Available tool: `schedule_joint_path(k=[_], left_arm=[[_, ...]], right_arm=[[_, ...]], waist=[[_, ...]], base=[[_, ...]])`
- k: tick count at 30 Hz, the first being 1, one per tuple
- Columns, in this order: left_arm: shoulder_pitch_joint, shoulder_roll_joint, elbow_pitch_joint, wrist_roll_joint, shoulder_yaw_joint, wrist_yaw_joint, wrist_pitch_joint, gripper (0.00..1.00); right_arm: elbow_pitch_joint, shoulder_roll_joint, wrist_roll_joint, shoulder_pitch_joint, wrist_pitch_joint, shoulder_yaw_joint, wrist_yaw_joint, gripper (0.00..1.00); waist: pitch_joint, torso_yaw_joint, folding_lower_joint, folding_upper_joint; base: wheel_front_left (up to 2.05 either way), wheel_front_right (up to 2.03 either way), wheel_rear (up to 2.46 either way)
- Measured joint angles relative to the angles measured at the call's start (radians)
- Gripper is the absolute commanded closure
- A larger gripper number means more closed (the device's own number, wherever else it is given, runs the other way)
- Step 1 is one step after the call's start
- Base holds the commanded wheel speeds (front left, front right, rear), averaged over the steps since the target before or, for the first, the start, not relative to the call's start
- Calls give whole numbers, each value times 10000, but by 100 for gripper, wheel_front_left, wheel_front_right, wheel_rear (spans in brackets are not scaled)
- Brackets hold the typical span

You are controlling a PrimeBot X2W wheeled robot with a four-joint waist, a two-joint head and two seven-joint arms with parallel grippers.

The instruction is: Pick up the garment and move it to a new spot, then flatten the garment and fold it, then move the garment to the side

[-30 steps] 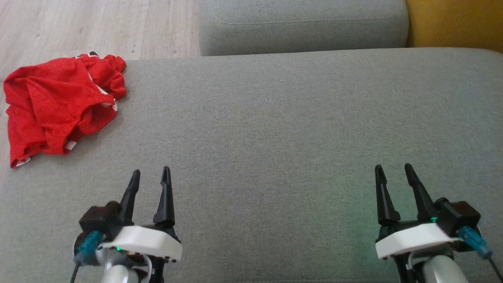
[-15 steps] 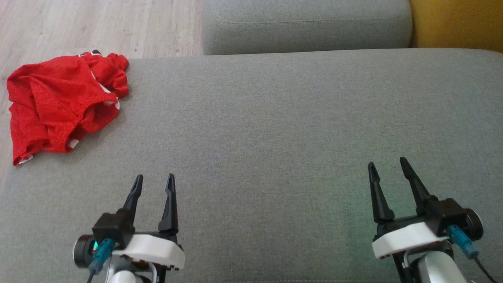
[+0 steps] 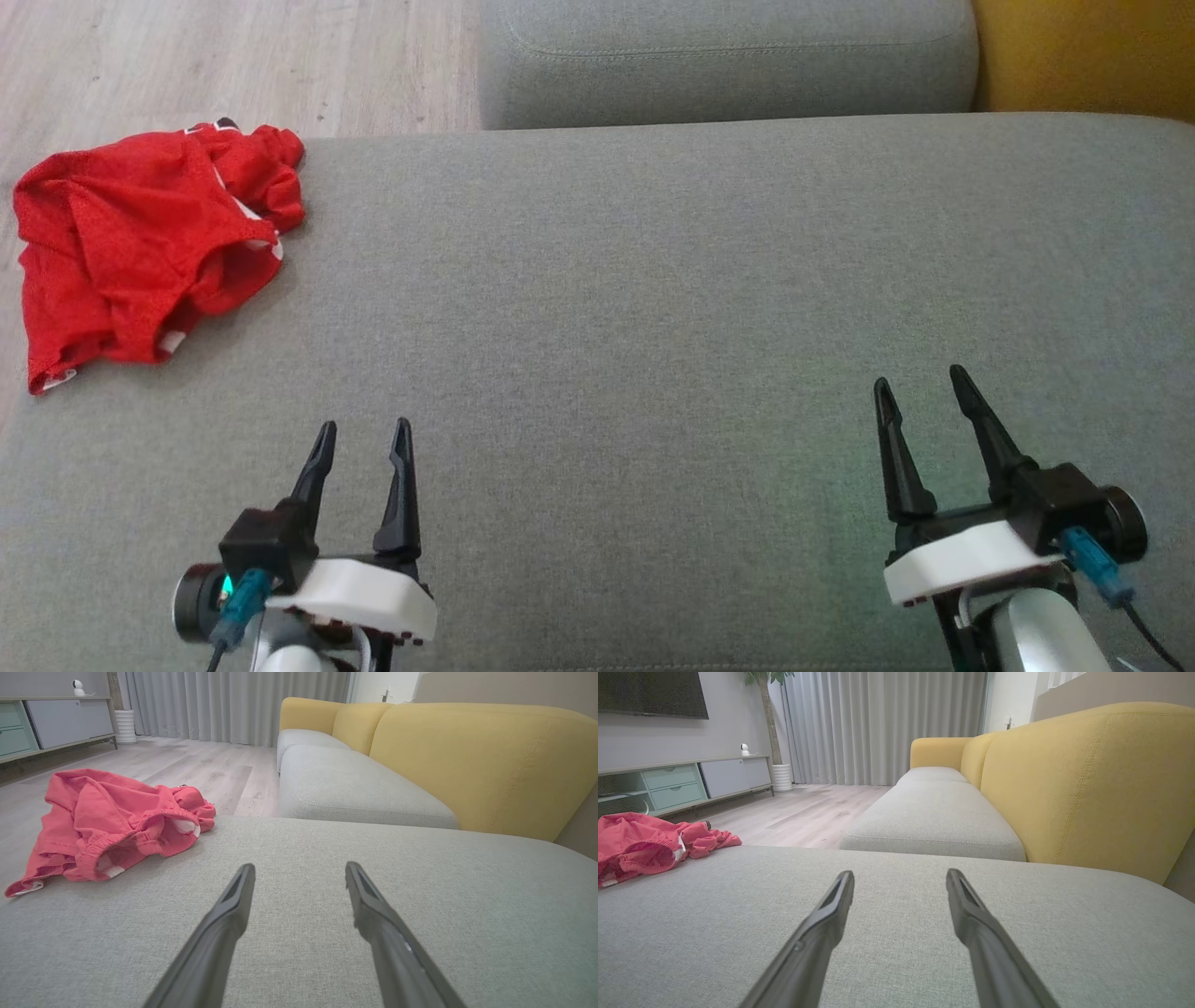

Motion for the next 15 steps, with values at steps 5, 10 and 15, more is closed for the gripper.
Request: schedule_joint_path(k=[5, 10, 15], left_arm=[[0, 2, 59, -2, 8, 2, 2, 0], [0, 2, 109, -2, 12, 77, 2, 0], [0, 2, 119, -2, 19, 77, 2, 0]], right_arm=[[2, 0, 0, 2, 0, -10, 0, 0], [4, 0, 2, 2, 0, -10, 0, 0], [8, 0, 8, 2, 0, -10, 0, 0]], waist=[[2, 4, 0, 0], [-1, 8, 1, 0], [-7, 9, 1, 0]], base=[[0, 0, 0], [0, 0, 0], [0, 0, 0]])
